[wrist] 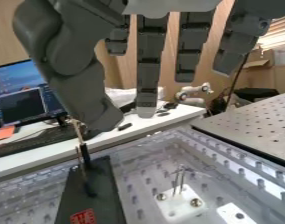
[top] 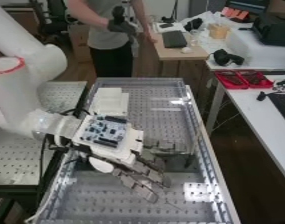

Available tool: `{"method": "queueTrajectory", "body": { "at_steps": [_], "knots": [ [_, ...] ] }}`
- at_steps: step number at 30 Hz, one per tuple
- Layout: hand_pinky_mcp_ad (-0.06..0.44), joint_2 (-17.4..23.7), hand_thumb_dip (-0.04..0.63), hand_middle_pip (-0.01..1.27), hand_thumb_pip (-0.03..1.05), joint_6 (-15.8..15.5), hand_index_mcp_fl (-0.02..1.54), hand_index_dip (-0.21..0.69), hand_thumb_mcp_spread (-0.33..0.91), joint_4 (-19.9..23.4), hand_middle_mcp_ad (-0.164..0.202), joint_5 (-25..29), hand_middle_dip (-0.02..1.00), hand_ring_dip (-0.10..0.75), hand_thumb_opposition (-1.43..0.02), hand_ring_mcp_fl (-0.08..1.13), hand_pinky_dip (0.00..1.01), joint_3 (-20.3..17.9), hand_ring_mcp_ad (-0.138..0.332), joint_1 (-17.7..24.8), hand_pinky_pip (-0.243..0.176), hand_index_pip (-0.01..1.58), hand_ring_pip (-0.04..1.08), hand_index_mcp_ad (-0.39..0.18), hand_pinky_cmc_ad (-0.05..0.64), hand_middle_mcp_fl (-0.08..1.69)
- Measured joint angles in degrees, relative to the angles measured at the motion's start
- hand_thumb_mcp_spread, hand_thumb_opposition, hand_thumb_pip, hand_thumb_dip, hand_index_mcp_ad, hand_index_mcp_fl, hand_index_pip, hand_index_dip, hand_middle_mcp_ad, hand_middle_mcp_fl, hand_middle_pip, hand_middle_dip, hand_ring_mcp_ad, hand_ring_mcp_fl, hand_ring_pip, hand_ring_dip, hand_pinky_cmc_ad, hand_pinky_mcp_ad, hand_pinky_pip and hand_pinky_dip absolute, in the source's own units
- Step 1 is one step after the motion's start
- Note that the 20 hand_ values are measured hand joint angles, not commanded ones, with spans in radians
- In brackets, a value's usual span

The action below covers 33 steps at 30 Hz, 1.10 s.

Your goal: Grab the paper clip and place it in the clear container

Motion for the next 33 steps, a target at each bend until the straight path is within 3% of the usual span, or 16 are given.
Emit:
{"method": "queueTrajectory", "body": {
  "at_steps": [9, 22, 33],
  "knots": [
    [0.278, -2.0, 0.349, 0.58, 0.79, 0.6, 0.07, -0.133, 0.48, 0.9, -0.012, -1.7, 0.57, 0.358, -0.83, 0.23, 0.19, 1.1, 0.113, -1.6, -0.024, 0.11, 0.16, -0.138, 0.344, 0.38],
    [0.264, -4.7, 0.349, 0.6, 0.75, 1.0, 0.12, -0.133, 0.51, 4.7, -0.016, -3.0, 0.59, 0.398, -0.85, 0.3, 0.19, 1.3, 0.084, -3.1, 0.0, 0.12, 0.17, -0.161, 0.349, 0.41],
    [0.26, -6.4, 0.349, 0.63, 0.74, 0.5, 0.14, -0.134, 0.54, 5.7, -0.016, -5.5, 0.63, 0.436, -0.87, 0.33, 0.19, 2.7, 0.087, -4.5, 0.005, 0.12, 0.18, -0.173, 0.36, 0.45]
  ]
}}
